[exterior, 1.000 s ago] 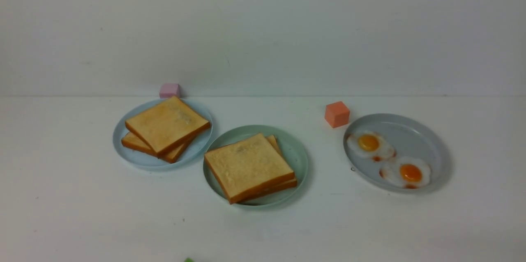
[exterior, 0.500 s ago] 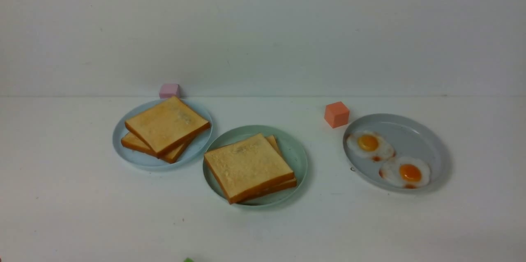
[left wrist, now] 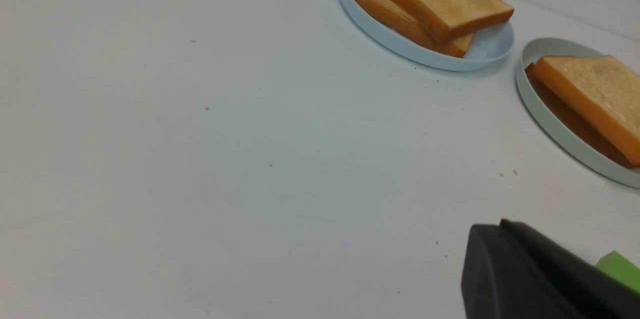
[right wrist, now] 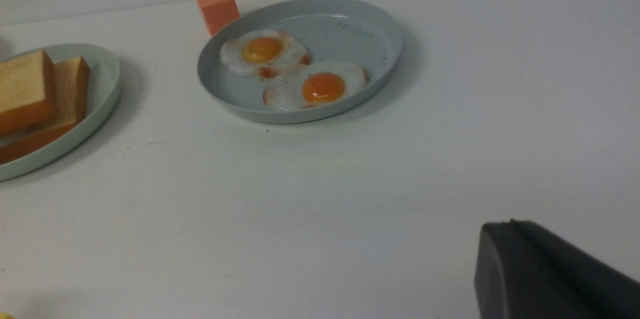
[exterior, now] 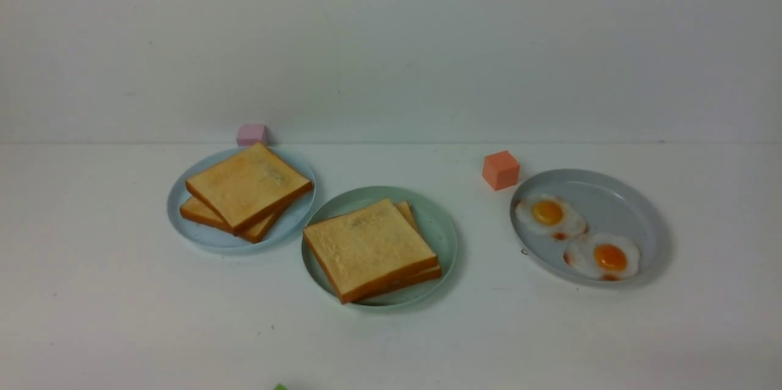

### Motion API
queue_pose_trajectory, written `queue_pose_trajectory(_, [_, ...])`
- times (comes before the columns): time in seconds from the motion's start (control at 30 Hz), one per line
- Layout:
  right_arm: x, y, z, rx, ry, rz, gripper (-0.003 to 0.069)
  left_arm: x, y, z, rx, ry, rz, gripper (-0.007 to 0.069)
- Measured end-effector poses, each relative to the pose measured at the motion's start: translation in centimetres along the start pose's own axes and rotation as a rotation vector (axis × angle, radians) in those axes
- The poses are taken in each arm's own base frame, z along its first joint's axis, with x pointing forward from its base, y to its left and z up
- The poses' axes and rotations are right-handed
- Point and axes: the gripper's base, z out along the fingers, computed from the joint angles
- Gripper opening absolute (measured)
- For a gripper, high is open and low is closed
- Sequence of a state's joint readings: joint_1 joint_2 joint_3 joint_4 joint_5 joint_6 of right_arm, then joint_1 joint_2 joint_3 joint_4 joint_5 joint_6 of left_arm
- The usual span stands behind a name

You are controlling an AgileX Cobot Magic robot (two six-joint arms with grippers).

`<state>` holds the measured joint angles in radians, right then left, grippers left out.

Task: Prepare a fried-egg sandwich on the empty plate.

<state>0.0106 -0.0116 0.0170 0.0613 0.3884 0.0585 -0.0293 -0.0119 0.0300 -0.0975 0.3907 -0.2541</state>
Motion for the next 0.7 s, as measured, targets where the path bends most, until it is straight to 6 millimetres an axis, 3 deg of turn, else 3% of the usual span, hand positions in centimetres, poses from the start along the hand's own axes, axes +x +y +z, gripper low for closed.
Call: queue_pose_trajectory(0.7, [0.0, 0.0, 0.0, 0.0, 0.0, 0.0, 0.0029, -0.01, -0.01, 0.0, 0.001, -0.002, -0.002, -0.0013])
